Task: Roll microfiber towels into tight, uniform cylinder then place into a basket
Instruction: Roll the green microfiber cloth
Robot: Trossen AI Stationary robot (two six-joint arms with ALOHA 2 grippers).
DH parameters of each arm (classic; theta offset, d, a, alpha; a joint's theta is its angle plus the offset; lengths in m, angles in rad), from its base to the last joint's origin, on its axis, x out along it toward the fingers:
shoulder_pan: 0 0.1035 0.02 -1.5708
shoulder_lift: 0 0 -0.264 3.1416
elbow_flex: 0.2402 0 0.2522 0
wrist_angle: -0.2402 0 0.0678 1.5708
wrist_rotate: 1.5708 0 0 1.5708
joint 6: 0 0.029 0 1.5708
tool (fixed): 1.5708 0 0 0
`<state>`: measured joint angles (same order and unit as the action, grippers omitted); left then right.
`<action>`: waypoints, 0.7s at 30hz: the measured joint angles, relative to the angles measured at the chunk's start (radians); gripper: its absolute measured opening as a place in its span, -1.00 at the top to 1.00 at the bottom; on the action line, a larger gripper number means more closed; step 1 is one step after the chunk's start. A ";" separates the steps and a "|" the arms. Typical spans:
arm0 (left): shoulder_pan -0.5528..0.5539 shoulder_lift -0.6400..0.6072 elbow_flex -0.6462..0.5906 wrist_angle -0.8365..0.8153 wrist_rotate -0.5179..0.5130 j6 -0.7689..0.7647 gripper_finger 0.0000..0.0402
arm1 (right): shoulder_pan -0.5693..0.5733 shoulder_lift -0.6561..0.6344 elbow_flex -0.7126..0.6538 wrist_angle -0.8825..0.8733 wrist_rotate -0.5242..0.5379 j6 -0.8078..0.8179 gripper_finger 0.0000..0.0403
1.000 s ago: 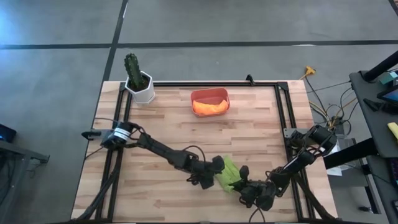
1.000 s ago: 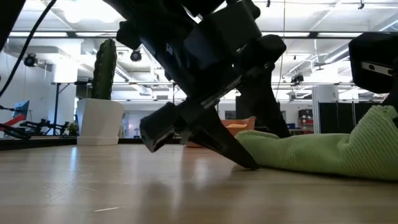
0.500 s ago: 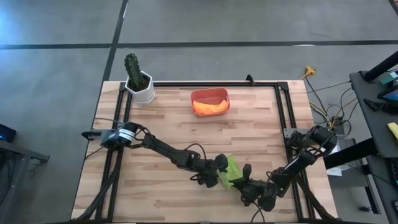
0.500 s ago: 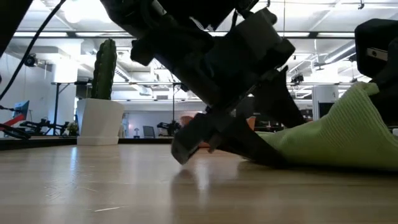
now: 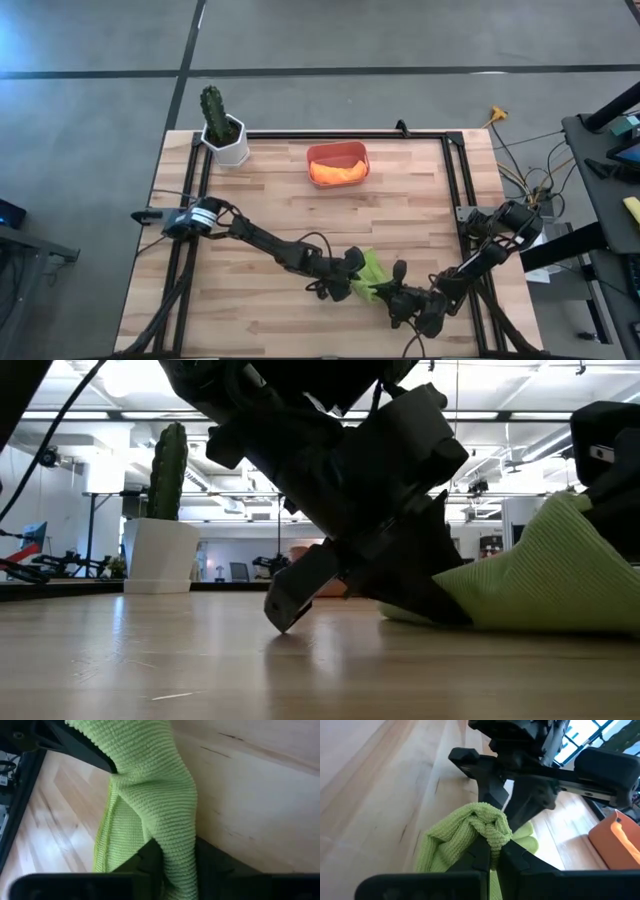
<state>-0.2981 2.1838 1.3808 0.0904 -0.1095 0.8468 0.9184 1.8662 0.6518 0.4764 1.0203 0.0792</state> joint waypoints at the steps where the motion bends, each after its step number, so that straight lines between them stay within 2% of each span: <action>1: 0.000 0.000 0.000 0.001 -0.002 -0.003 0.73 | 0.000 -0.002 -0.001 0.000 0.002 0.000 0.96; 5: 0.000 0.000 0.000 0.005 -0.004 -0.006 0.94 | 0.000 -0.005 -0.002 -0.001 0.001 -0.008 0.96; 9: 0.000 0.002 0.016 -0.036 0.002 -0.059 0.97 | 0.001 -0.006 -0.001 -0.002 -0.041 -0.098 0.92; 16: 0.003 0.001 0.128 -0.320 0.026 -0.181 0.98 | 0.004 -0.025 0.028 -0.054 -0.142 -0.373 0.69; 21: 0.006 0.004 0.241 -0.539 0.119 -0.288 0.98 | 0.010 -0.094 0.072 -0.264 -0.145 -0.394 0.52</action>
<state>-0.2918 2.1876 1.6216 -0.4489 0.0097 0.5588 0.9288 1.7719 0.7240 0.2128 0.8757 -0.3152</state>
